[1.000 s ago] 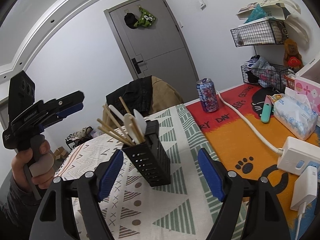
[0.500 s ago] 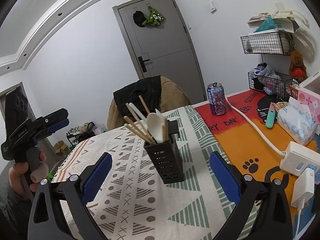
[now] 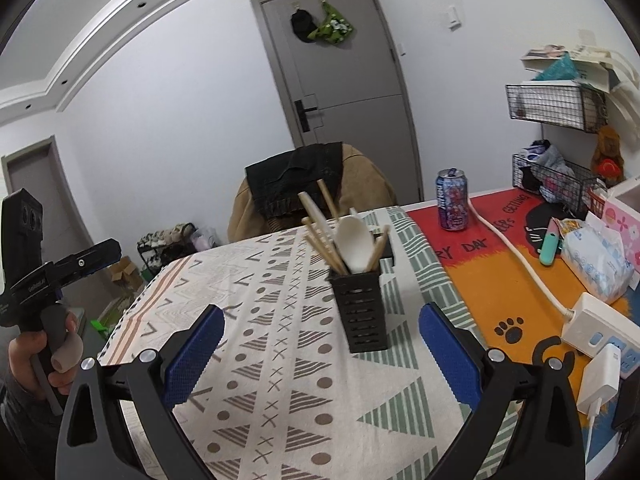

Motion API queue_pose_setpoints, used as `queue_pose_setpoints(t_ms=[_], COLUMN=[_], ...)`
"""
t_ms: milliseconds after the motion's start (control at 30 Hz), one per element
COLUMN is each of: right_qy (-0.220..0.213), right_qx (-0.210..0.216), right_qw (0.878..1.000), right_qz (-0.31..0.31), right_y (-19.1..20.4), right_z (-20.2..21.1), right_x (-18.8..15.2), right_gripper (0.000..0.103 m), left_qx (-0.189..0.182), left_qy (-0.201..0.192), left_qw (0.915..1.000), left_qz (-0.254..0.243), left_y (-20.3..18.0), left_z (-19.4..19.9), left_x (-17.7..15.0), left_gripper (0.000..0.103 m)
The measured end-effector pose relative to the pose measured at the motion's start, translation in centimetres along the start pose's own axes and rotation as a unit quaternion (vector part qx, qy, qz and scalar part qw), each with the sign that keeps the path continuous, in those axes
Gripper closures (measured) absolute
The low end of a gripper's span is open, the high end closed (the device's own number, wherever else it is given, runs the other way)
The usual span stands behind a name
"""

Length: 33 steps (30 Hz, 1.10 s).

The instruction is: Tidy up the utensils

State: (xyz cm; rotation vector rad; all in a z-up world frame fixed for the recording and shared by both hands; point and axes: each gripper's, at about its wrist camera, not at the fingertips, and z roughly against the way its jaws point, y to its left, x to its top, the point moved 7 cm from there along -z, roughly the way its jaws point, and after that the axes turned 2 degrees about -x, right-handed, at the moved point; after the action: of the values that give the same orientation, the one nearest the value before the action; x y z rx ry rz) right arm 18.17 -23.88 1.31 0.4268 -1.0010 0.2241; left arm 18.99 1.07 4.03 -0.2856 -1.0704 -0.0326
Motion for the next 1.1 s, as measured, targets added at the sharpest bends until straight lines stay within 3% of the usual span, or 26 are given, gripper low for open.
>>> queue_pose_setpoints(t_ms=[700,1100], right_qy=[0.054,0.073], right_qx=[0.043,0.067], right_qw=[0.997,0.995], right_qz=[0.038,0.026], right_y=[3.2,3.7], right_z=[-0.3,0.1], right_x=[-3.4,-6.1], right_gripper=[0.007,0.007], left_qx=[0.039,0.059], left_qy=[0.017,0.016], left_qw=[0.9988,0.9981], left_qz=[-0.021,-0.003], left_y=[1.3,2.6], left_z=[4.6,6.3], left_x=[-5.5,-8.1], left_gripper=[0.006,0.006])
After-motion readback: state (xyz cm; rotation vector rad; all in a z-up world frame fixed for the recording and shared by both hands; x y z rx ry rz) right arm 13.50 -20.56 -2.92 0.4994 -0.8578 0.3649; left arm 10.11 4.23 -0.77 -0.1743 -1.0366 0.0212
